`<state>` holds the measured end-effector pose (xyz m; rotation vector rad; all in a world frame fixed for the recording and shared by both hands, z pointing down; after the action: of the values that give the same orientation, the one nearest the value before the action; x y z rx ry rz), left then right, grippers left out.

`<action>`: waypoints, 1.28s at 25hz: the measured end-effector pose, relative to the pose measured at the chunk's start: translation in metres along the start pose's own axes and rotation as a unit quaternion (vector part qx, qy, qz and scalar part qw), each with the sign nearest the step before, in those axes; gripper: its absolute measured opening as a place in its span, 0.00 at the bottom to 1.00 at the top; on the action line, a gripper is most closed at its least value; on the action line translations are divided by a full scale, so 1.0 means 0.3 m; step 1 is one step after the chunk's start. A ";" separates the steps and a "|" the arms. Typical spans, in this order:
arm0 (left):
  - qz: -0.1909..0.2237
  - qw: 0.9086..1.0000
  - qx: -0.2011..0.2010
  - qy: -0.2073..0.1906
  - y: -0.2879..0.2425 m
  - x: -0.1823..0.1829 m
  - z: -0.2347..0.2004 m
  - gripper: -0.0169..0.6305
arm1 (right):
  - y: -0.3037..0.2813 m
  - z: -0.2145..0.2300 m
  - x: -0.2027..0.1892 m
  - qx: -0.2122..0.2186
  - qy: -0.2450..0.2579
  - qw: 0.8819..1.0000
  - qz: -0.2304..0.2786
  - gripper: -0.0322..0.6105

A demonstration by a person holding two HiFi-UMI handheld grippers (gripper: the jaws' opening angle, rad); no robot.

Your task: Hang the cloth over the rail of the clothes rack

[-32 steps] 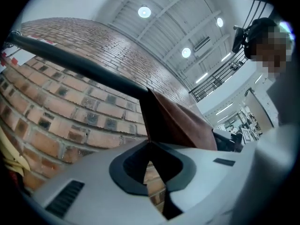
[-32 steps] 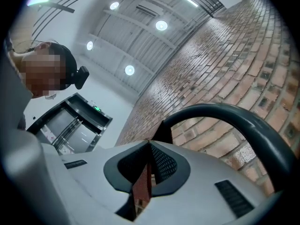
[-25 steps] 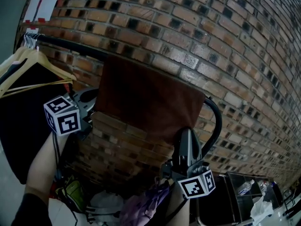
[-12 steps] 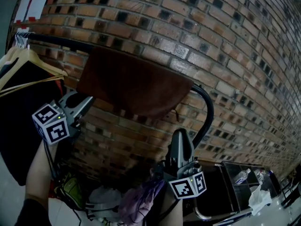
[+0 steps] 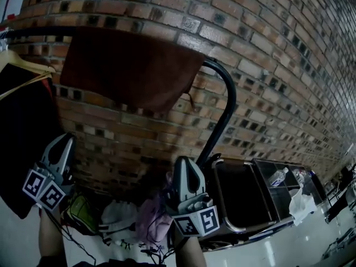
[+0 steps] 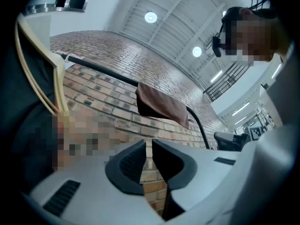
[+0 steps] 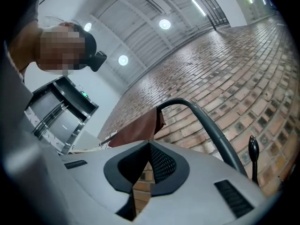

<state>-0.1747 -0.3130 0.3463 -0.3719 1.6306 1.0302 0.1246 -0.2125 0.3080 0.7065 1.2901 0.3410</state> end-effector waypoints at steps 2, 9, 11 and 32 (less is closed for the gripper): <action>0.000 1.000 0.009 0.002 0.026 -0.038 0.043 0.08 | 0.027 -0.026 -0.023 0.002 0.005 1.000 -0.008 0.06; -0.023 0.999 0.003 0.040 0.049 -0.167 0.153 0.05 | 0.084 -0.148 -0.125 0.022 -0.013 0.999 -0.048 0.06; -0.036 0.998 0.005 0.054 0.061 -0.204 0.171 0.05 | 0.113 -0.154 -0.175 0.015 -0.010 0.997 -0.073 0.06; -0.140 0.990 0.004 0.010 0.081 -0.350 0.308 0.05 | 0.258 -0.109 -0.342 -0.001 0.048 0.980 -0.191 0.06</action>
<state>-0.0986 -0.2553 0.4513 -0.5893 1.5479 0.8092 0.0777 -0.2071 0.4320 0.4309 1.4844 0.0636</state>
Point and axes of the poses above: the fingertips, and each gripper's own axes: y backward along the fingers, z to its right, x out of its top, the point moved 3 cm from there along y, backward along the fingers, and after that the axes turned 7 degrees about -x, right-handed, at the moved point
